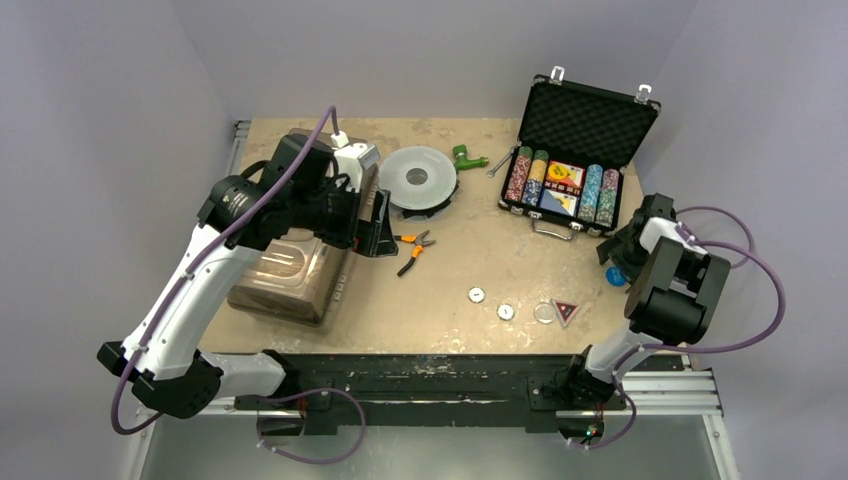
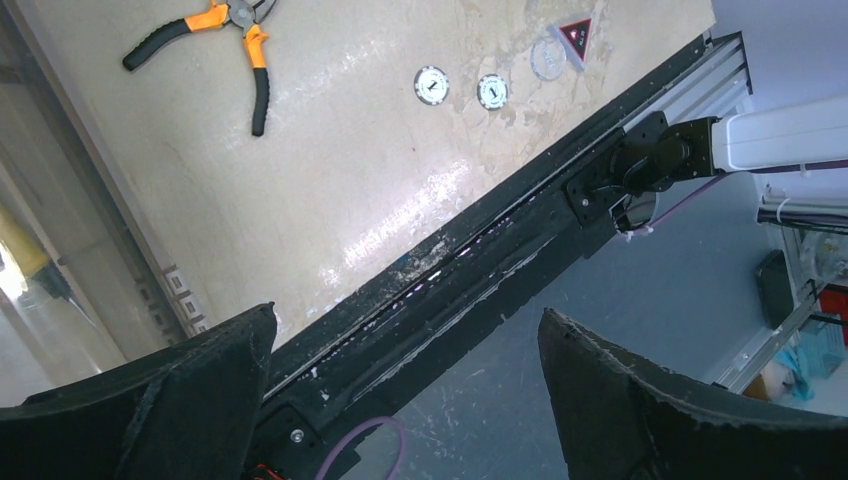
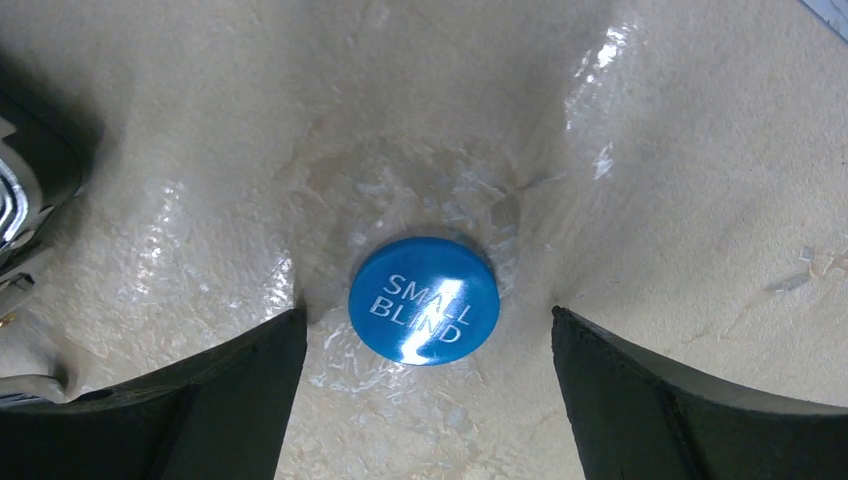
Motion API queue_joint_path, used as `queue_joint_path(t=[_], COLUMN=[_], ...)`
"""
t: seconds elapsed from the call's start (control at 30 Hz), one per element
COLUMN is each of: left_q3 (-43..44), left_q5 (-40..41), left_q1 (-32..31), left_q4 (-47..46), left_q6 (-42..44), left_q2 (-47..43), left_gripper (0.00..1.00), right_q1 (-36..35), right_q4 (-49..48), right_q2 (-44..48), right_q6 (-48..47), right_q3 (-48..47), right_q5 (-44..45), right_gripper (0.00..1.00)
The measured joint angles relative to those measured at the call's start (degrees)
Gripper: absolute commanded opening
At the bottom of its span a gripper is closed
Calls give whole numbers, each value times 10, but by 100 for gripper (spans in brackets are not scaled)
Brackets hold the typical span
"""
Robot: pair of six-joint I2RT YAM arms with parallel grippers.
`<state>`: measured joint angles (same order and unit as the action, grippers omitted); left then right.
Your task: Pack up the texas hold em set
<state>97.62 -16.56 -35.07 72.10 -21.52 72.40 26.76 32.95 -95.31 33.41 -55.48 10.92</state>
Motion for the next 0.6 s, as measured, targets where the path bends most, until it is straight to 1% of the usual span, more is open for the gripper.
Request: queue_joint_path(t=[0.1,0.2,0.37,0.6], left_q3=[4,4,4,4], left_q5=[-2,-4,-4,-4], left_q1=[0,0,0,0], left_q4=[0,0,0,0], left_q6=[-3,-4,-4,-4], left_q2=[7,8,8,8], left_gripper=[100,100,100,100], right_q1=[-16,-28,-33,-33], right_q4=[-2,-1,-2,-10], right_q2=[-4,-13,-19,-19], right_q6=[-3,-5,-8,-9], right_q3=[-5,-16,-24,-21], right_q5=[14,30,38,30], right_gripper=[86,80,75,74])
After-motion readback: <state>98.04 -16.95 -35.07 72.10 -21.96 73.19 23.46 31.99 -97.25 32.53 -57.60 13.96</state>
